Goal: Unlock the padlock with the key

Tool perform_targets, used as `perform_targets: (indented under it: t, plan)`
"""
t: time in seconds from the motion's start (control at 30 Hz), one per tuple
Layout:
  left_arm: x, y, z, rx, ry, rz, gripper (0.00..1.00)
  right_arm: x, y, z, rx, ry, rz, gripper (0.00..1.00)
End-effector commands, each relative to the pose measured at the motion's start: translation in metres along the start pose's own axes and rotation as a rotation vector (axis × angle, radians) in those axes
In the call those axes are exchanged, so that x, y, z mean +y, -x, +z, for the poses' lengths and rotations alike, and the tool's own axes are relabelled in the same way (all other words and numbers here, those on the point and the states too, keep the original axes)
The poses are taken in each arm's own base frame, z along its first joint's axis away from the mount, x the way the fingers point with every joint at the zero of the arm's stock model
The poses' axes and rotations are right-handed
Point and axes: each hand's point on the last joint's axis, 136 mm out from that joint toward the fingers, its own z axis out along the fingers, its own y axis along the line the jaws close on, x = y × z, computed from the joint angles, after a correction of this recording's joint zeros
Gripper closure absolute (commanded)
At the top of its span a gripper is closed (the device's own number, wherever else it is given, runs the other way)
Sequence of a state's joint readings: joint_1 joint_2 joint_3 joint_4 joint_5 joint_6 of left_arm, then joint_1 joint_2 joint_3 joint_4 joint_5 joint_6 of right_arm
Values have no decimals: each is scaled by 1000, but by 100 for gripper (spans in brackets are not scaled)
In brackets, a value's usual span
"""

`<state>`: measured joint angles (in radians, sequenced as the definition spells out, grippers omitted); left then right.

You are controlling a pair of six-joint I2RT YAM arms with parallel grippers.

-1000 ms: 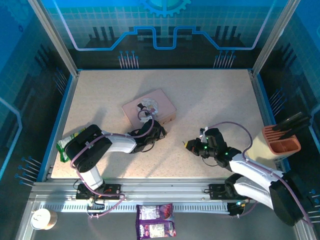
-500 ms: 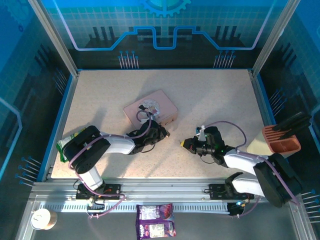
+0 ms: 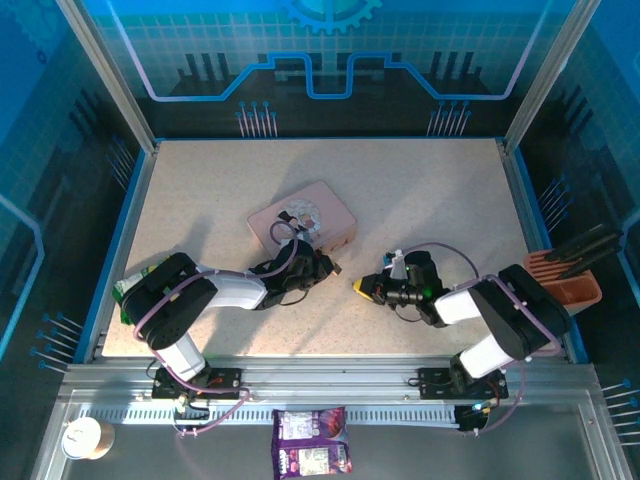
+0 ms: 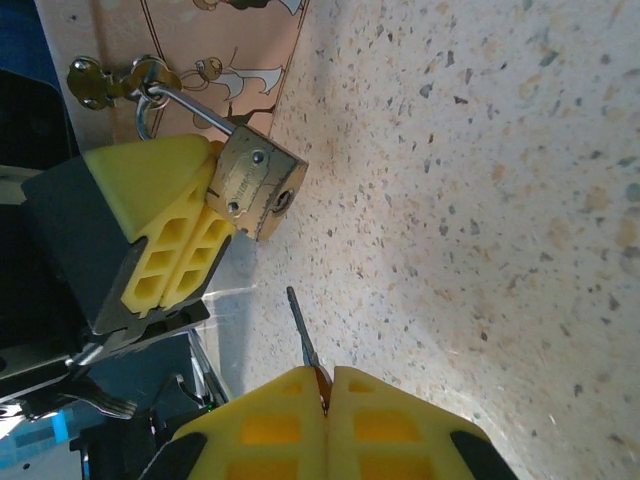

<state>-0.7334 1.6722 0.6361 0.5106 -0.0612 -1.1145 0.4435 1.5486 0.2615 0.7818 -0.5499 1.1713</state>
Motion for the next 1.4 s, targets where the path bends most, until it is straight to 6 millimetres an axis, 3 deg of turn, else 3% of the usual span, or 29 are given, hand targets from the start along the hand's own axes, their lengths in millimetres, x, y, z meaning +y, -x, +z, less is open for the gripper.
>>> perform_targets:
  t: [0.0, 0.47, 1.37]
  plan:
    - [-44, 13, -14, -33, -161, -6, 98, 13, 7, 2, -1, 79, -15, 100]
    - [-52, 10, -16, -13, -203, -33, 100, -2, 10, 25, 31, 189, 98, 100]
    - [-51, 6, -19, 5, -222, -42, 100, 9, 15, 13, 25, 228, 63, 100]
